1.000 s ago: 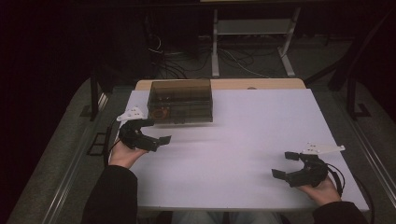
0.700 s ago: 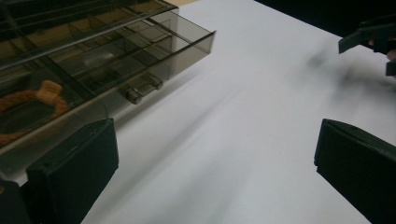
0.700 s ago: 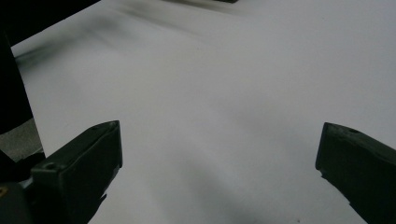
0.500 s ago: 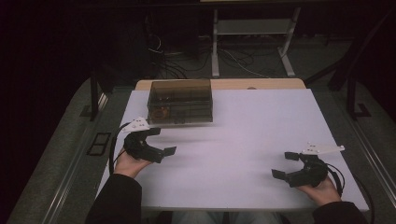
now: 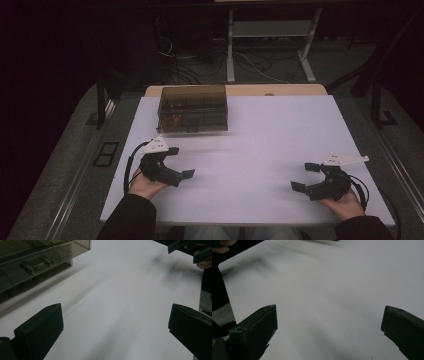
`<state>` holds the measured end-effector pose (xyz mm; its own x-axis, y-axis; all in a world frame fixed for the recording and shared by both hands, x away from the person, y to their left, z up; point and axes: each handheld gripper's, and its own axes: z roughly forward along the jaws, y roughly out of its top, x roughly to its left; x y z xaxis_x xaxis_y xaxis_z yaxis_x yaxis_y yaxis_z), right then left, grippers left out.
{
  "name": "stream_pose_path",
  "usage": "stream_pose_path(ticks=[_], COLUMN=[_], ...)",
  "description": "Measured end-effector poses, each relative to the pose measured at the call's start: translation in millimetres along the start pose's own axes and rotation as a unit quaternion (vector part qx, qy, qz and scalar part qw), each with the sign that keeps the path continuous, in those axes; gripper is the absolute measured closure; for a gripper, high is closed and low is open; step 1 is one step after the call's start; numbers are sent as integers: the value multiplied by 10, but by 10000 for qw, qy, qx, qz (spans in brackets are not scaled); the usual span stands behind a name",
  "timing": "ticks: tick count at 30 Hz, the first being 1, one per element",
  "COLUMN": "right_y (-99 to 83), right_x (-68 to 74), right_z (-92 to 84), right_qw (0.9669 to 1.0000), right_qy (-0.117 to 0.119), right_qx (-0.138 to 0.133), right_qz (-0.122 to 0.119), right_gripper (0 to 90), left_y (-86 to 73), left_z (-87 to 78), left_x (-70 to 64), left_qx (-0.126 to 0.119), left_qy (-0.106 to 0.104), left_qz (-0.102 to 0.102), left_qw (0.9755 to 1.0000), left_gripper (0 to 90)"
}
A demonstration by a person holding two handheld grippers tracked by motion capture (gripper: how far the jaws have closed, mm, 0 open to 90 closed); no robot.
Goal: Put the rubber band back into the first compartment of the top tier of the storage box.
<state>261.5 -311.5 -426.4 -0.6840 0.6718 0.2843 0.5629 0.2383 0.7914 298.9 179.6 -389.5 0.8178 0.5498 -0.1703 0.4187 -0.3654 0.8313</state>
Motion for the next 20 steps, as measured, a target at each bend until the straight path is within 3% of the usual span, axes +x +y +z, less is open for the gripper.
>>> stream_pose_path(ticks=[20], right_y=[-1], right_x=[-1], right_z=[2], right_qw=[10000], right_qy=[8], right_qx=[-3], right_qz=[-10], right_gripper=[3], left_y=[-138], left_z=[198], left_x=[-151], left_qx=[275], left_qy=[-222], left_qz=[155], left_qw=[9993], left_gripper=[0])
